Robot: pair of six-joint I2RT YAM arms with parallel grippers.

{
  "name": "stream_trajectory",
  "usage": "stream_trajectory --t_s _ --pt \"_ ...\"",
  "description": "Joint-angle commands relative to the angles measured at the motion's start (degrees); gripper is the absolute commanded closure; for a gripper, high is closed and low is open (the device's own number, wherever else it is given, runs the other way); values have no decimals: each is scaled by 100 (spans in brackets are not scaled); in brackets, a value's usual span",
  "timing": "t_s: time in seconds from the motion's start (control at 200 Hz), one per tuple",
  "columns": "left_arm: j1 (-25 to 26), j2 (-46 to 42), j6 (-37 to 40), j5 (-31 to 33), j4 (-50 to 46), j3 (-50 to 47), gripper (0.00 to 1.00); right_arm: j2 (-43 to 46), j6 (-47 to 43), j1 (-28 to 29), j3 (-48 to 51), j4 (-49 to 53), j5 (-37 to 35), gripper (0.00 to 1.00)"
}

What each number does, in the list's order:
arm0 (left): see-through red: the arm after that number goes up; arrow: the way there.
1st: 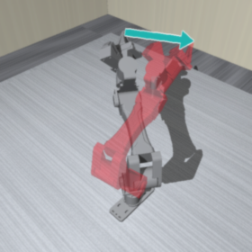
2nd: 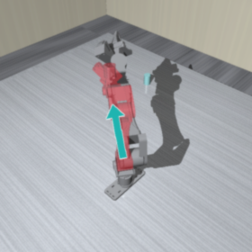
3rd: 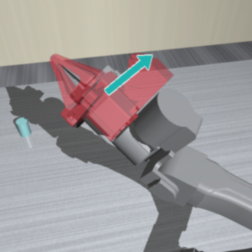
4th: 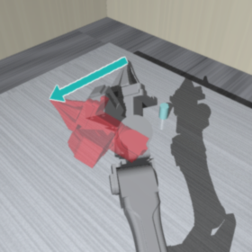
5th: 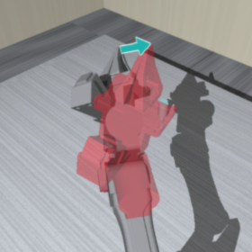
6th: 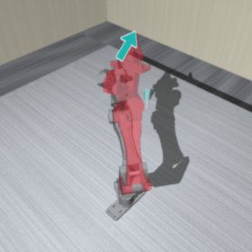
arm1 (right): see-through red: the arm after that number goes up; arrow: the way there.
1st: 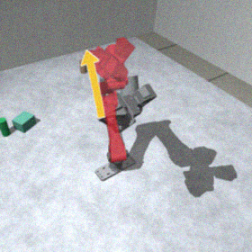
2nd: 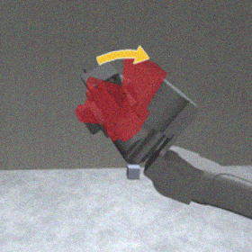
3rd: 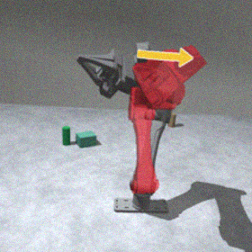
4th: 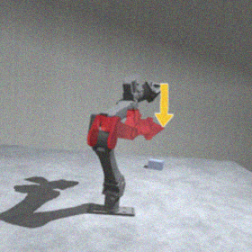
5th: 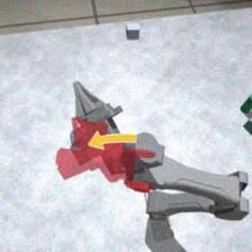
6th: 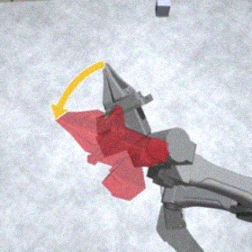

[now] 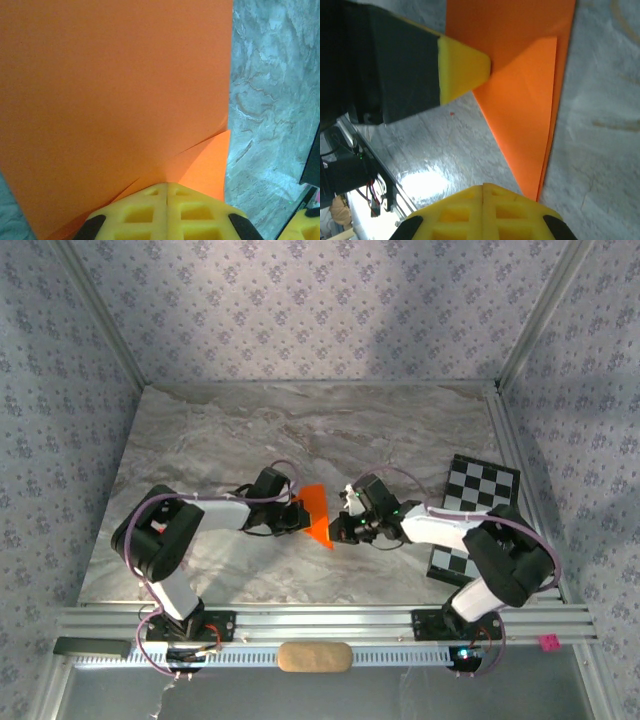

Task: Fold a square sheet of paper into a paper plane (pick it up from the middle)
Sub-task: Third fold the triangle at the center of the table.

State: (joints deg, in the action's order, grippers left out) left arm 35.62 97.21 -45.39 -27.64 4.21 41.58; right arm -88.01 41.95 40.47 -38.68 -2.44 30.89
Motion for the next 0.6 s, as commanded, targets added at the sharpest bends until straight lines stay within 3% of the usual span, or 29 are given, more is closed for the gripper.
stream_trajectory --t_s 0.0,0.24,0.595 --pt "-32 133 457 127 -557 116 97 -347 59 -21 -290 -42 42 95" --pt "-36 158 566 4 -639 222 97 -979 49 29 -735 -85 179 95" --pt "-37 94 477 30 -680 263 96 -1317 169 -13 -271 -171 57 98"
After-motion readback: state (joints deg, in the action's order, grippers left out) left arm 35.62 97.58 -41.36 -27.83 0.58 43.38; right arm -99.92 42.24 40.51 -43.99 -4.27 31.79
